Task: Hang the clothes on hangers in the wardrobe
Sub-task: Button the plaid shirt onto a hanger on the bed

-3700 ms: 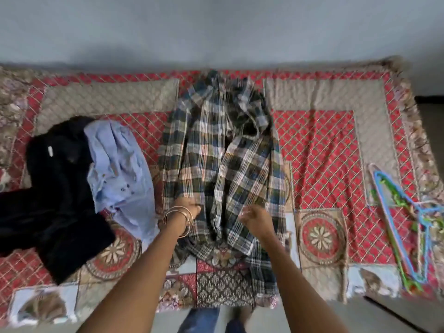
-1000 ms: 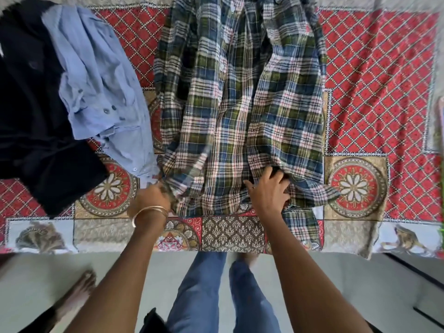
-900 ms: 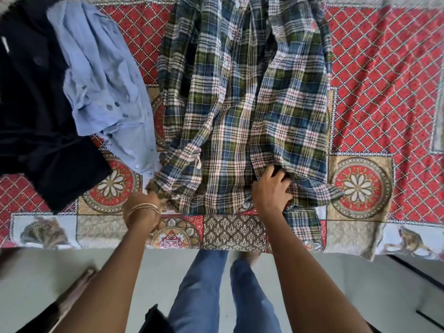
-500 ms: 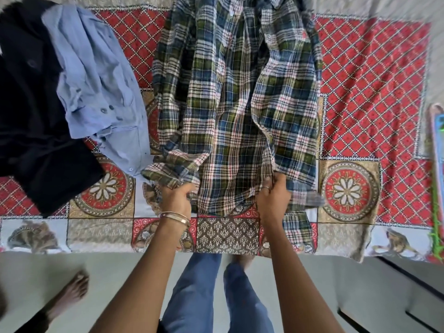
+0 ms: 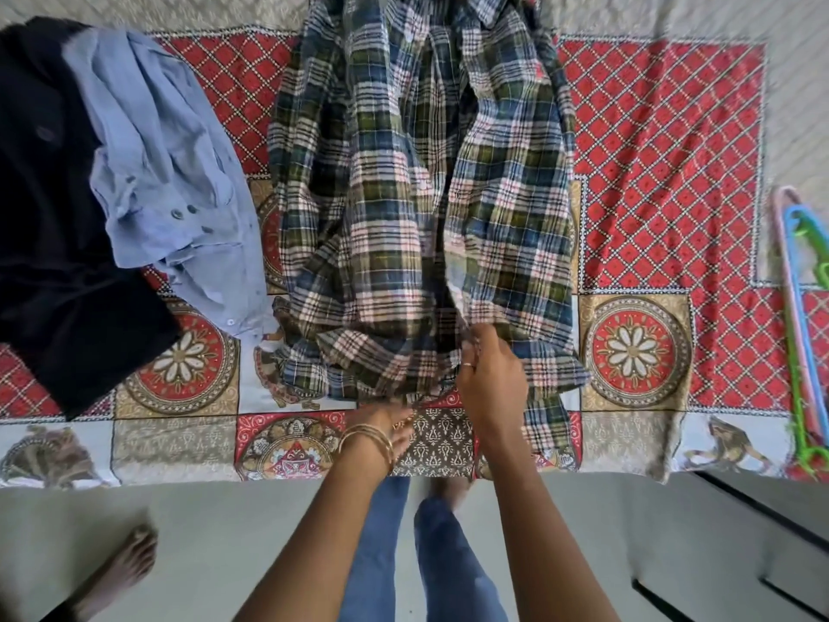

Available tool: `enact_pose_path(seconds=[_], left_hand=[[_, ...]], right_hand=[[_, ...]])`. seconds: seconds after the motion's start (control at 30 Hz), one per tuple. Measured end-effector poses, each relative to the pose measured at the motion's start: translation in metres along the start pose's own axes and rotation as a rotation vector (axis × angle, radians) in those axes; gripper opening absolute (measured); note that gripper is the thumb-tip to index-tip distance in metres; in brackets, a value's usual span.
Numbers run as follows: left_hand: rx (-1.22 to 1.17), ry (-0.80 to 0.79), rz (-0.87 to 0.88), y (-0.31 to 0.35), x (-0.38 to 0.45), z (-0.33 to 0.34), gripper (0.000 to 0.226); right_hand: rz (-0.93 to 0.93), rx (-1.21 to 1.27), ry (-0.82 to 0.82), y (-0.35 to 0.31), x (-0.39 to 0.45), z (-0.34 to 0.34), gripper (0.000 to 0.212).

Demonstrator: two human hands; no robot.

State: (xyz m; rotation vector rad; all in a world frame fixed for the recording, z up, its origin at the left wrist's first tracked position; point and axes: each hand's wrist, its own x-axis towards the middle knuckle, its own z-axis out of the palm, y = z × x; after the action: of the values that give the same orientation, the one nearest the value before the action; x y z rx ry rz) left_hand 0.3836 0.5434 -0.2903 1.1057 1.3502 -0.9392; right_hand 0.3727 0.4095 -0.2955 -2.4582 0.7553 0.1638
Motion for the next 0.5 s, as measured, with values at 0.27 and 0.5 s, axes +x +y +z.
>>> enact_pose_path(seconds=[0.27, 0.5], left_hand=[[0.771, 0.592, 1.198, 0.015, 0.002, 0.001, 0.016], [1.523, -0.14, 1.379, 0.076, 0.013, 0.058, 0.036]], right_hand=[[0.22, -0.064, -0.329, 0.014, -0.023, 0.027, 0.03], [0.203, -0.013, -0.201, 0.004, 0.004, 0.039, 0.026]])
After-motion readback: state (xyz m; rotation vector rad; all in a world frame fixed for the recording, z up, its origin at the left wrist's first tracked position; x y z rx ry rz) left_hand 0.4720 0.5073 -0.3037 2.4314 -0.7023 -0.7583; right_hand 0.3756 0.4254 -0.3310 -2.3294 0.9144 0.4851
